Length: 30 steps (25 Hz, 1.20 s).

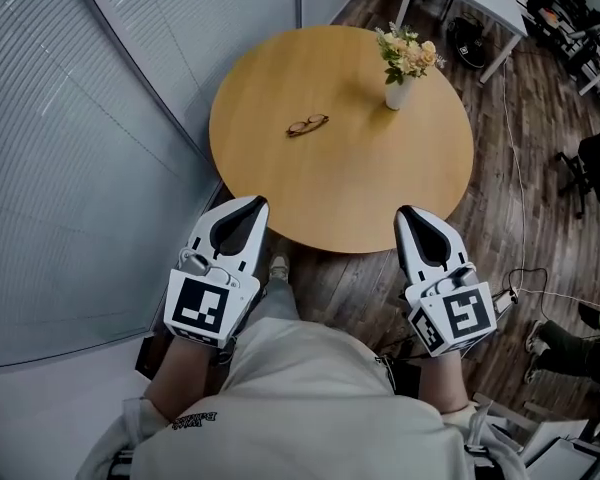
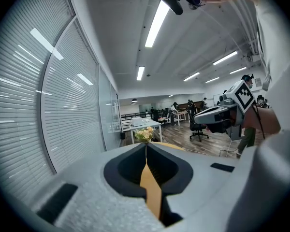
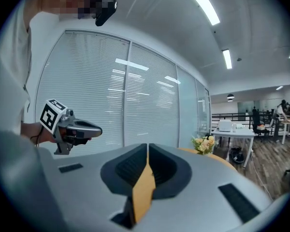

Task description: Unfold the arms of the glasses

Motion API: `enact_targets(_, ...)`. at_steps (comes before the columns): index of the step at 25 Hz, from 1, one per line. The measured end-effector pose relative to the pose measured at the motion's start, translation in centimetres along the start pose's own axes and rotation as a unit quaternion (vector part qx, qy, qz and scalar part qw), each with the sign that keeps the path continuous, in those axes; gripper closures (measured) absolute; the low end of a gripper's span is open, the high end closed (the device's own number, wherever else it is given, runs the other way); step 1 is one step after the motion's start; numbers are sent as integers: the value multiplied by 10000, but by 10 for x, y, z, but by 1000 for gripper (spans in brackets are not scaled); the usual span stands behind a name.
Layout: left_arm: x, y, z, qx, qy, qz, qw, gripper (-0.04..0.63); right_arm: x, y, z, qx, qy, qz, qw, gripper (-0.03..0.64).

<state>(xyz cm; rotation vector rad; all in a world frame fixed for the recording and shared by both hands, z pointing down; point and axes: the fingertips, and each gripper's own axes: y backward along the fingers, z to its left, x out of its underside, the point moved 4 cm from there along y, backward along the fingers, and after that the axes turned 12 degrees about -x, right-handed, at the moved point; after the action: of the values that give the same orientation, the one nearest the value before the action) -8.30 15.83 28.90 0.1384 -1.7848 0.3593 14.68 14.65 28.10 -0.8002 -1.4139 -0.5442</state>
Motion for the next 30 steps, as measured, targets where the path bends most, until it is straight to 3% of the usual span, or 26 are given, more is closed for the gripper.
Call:
enact_targets(5, -3, -28, 40, 97, 77, 83, 9999, 571, -17, -45, -9, 93, 20, 71, 9999, 583)
enact_targets(18, 4, -107, 140, 499, -195, -32, 9986, 571, -55, -159, -29, 452, 127, 57, 9989, 583)
enact_targets(30, 9, -149, 162, 722, -111, -134, 9972, 571, -57, -190, -52, 756, 223, 242, 9966, 583)
